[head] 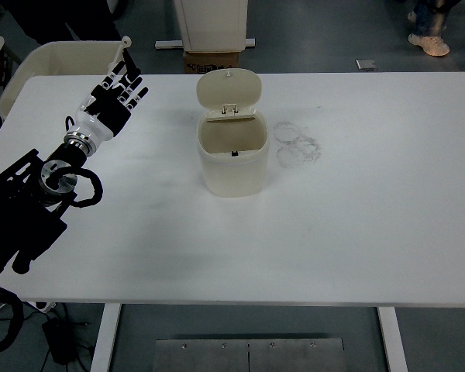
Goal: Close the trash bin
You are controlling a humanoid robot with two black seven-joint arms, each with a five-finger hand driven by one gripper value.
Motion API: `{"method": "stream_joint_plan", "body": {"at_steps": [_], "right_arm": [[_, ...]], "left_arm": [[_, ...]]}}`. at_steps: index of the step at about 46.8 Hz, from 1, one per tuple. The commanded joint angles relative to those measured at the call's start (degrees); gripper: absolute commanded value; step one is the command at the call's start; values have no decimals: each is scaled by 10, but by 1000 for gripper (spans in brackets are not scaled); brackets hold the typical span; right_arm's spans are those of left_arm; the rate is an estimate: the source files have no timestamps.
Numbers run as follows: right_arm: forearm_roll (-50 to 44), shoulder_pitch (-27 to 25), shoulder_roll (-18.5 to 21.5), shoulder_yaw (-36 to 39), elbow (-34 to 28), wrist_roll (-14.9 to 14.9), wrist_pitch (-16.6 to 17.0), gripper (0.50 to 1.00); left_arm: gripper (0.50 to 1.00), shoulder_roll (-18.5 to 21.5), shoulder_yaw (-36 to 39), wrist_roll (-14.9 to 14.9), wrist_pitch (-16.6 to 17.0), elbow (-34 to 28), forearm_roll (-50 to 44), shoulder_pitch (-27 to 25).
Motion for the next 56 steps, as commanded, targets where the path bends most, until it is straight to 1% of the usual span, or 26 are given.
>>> {"method": "stream_joint_plan", "body": {"at_steps": [1, 8, 56], "right_arm": [[0, 0, 0, 0, 0, 1, 0, 993], [0, 0, 0, 0, 0, 1, -1, 993], [0, 0, 0, 0, 0, 1, 0, 993]], "left_arm": [[1000, 0, 0, 0, 0, 0, 1, 0], [1000, 0, -1, -9, 2, -3, -2, -3], [1000, 3, -1, -9, 5, -7, -1, -7]]}}
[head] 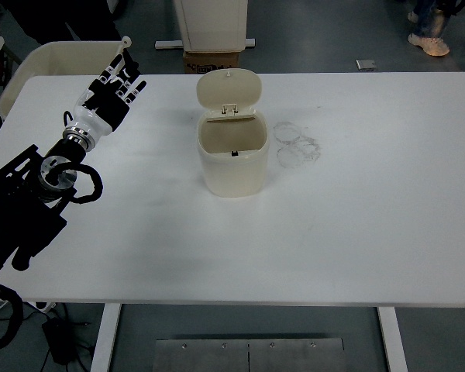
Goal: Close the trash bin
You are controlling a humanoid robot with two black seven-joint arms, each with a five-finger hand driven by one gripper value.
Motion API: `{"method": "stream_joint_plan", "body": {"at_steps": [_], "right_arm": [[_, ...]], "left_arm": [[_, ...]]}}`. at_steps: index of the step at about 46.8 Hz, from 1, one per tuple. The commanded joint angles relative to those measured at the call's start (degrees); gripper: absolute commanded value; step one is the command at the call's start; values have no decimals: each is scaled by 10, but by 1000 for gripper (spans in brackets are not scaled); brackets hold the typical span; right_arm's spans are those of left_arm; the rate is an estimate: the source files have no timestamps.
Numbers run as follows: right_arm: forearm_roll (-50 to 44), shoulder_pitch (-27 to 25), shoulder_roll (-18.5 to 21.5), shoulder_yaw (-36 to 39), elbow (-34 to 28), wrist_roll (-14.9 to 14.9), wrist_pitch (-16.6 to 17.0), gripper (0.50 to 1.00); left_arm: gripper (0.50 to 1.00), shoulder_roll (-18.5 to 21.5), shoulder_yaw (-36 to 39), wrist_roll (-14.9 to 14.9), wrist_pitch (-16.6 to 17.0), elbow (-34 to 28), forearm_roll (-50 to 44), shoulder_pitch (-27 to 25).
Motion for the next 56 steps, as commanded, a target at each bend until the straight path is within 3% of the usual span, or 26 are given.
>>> {"method": "stream_joint_plan", "body": {"at_steps": [1, 13, 19, 41, 56], "right_arm": [[0, 0, 0, 0, 0, 0, -1, 993], [0, 0, 0, 0, 0, 1, 0, 993], [0, 0, 0, 0, 0, 1, 0, 993], [0, 0, 0, 0, 0, 1, -1, 993], [0, 0, 0, 0, 0, 1, 0, 993]], "left_arm": [[1000, 2, 0, 0, 0, -3, 0, 0], [1000, 6, 1, 1, 4, -9, 0, -7], [1000, 12, 1, 1, 13, -43, 0, -9], [1000, 96, 7, 6, 45, -163, 2, -30], [1000, 135, 68, 8, 39, -186, 11, -71]]}}
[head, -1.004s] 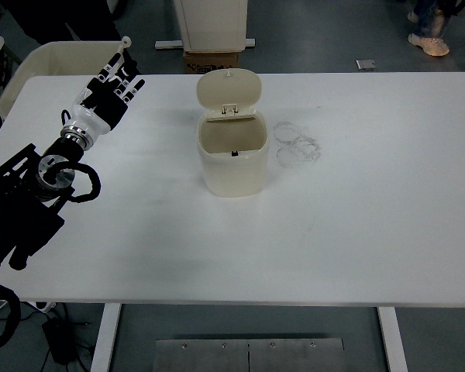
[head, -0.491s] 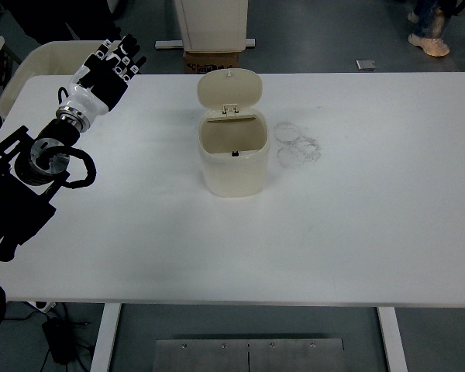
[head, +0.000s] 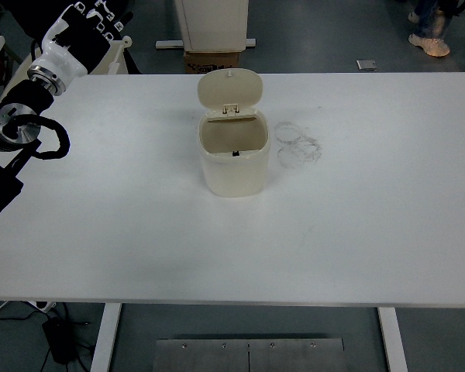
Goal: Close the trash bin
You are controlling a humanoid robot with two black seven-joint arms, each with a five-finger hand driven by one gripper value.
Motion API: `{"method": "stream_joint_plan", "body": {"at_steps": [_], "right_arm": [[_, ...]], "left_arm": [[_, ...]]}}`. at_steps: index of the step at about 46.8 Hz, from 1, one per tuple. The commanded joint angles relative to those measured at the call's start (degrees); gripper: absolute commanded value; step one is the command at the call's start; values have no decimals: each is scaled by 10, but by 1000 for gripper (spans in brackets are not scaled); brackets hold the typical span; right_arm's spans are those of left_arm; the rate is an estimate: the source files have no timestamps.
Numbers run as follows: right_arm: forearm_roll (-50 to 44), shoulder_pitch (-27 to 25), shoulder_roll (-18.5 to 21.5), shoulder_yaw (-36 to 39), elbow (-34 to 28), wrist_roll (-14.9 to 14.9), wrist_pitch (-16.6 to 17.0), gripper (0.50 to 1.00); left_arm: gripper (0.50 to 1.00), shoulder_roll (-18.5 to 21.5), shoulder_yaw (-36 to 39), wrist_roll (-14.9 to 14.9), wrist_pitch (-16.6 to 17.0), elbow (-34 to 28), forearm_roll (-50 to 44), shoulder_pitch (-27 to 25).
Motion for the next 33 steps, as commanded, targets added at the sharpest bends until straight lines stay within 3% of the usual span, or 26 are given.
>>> {"method": "stream_joint_plan", "body": {"at_steps": [1, 13, 20, 33], "right_arm": [[0, 0, 0, 0, 0, 1, 0, 993], [0, 0, 0, 0, 0, 0, 0, 993], [0, 0, 0, 0, 0, 1, 0, 993], [0, 0, 0, 0, 0, 1, 0, 993]], "left_arm": [[1000, 10, 24, 0, -2, -2, 1, -14], [1000, 40, 100, 20, -3, -55, 30, -75], [1000, 54, 175, 53, -12, -71, 51, -131], [1000, 58, 255, 53, -30, -72, 92, -204]]}}
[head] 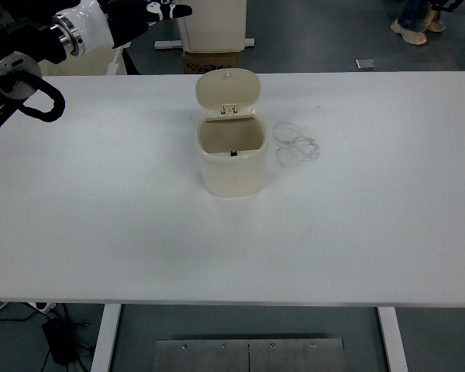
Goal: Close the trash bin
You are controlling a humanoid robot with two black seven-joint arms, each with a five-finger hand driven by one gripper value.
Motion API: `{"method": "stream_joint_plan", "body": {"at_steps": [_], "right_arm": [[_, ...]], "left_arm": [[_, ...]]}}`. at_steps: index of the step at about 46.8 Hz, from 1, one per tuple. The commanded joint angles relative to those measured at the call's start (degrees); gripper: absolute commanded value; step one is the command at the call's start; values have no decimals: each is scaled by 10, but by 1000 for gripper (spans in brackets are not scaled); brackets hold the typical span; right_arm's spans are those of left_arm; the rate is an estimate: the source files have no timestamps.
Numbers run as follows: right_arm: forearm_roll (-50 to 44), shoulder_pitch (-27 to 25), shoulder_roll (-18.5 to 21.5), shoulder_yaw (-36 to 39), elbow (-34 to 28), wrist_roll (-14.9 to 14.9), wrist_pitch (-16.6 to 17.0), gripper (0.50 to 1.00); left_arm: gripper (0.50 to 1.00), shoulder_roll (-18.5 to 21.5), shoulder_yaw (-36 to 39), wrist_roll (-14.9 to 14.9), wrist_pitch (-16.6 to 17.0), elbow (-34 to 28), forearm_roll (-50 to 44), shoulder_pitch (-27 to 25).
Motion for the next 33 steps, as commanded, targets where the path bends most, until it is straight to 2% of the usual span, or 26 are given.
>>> {"method": "stream_joint_plan", "body": {"at_steps": [1, 6, 12, 25, 33], "right_arm": [[0, 0, 0, 0, 0, 0, 0, 993], [0, 0, 0, 0, 0, 0, 0, 993], [0, 0, 0, 0, 0, 0, -1, 993], [0, 0, 0, 0, 0, 0, 0, 993], [0, 0, 0, 0, 0, 0, -1, 993]], "left_arm": [[1000, 0, 8, 0, -8, 0, 25, -14], [1000, 0, 26, 0, -15, -7, 68, -36], [1000, 0, 70, 0, -41, -34, 129, -71], [1000, -5, 114, 0, -45, -37, 207, -117], [1000, -9, 126, 0, -46, -37, 289, -121]]}}
